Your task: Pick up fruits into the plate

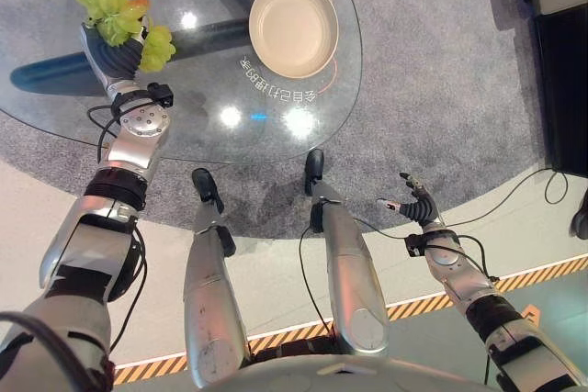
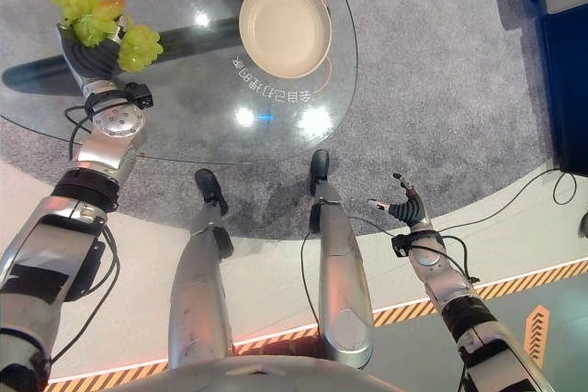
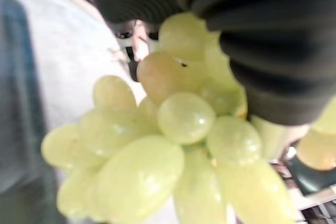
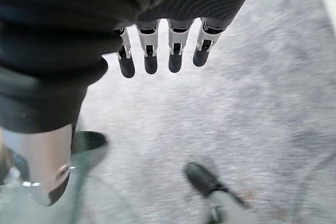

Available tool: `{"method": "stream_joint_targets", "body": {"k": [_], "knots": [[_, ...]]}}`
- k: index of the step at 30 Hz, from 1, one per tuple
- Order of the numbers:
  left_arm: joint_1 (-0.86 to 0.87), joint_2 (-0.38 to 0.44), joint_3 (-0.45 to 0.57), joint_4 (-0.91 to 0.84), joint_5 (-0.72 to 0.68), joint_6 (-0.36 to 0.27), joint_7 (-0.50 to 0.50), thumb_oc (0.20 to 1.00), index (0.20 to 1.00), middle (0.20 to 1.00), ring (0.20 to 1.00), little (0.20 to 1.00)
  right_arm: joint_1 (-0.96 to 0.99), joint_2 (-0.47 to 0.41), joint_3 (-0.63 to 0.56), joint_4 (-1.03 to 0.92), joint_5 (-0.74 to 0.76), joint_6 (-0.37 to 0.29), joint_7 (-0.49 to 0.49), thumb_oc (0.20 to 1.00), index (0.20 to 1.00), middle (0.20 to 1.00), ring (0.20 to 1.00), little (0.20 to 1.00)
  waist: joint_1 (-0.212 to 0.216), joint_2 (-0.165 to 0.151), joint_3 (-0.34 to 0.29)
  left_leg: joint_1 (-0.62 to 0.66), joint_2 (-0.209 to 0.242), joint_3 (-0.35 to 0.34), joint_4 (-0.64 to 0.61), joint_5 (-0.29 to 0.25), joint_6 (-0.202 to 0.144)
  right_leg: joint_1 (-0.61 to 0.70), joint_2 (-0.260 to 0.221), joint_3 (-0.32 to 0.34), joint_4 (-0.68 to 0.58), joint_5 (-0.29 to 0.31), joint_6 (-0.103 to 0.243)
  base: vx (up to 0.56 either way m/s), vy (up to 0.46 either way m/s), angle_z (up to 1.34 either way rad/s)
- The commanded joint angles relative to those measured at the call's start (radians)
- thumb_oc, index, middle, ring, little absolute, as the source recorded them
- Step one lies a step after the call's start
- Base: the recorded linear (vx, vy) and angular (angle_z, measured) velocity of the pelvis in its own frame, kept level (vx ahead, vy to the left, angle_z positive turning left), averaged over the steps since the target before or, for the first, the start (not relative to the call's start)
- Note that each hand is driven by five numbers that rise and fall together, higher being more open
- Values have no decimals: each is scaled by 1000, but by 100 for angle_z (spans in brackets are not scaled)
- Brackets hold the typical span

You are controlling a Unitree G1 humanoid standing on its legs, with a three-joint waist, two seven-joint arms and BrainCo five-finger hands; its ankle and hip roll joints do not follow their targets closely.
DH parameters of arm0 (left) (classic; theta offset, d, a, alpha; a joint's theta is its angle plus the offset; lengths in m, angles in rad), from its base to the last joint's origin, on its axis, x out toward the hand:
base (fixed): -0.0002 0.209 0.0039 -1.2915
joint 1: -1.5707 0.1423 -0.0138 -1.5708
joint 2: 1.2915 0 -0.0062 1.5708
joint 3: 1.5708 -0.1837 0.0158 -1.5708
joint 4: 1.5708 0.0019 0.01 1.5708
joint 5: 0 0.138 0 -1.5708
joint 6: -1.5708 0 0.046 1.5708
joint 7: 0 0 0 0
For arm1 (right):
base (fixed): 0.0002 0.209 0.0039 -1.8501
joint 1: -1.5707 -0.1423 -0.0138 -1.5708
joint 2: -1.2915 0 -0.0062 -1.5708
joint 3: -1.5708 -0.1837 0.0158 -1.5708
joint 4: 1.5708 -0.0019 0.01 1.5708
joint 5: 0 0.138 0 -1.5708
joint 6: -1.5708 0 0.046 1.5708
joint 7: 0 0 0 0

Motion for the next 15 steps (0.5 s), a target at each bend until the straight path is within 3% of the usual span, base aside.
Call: {"method": "stream_joint_targets", "body": {"k": [1,7,10,15], "knots": [[22,21,88,-94,137,-106,36,200,200,200,200,200,69,-24,-49,-125,-46,-97,-10,1000,1000,1000,1000,1000,4,30,-2,40,-88,41,80,-163,29,105,74,-43,-21,-89,-7,0,0,0],[163,18,109,-224,233,-120,-31,200,200,200,200,200,41,-37,-118,-285,-106,-174,91,1000,1000,1000,1000,1000,34,57,-4,246,-87,44,17,-163,25,309,37,-60,-75,-92,17,6,9,3],[254,7,98,-288,272,-117,-59,200,200,200,200,200,13,-67,-127,-372,-90,-167,194,1000,1000,1000,1000,1000,48,68,-69,329,-84,41,-37,-148,16,403,21,-75,-138,-77,24,93,16,3],[394,-30,90,-347,338,-102,-135,200,200,200,200,200,-51,-91,-123,-473,-23,-87,397,1000,1000,1000,1000,1000,78,76,-203,464,-70,43,-125,-130,5,557,10,-99,-230,-62,33,149,-11,3]]}}
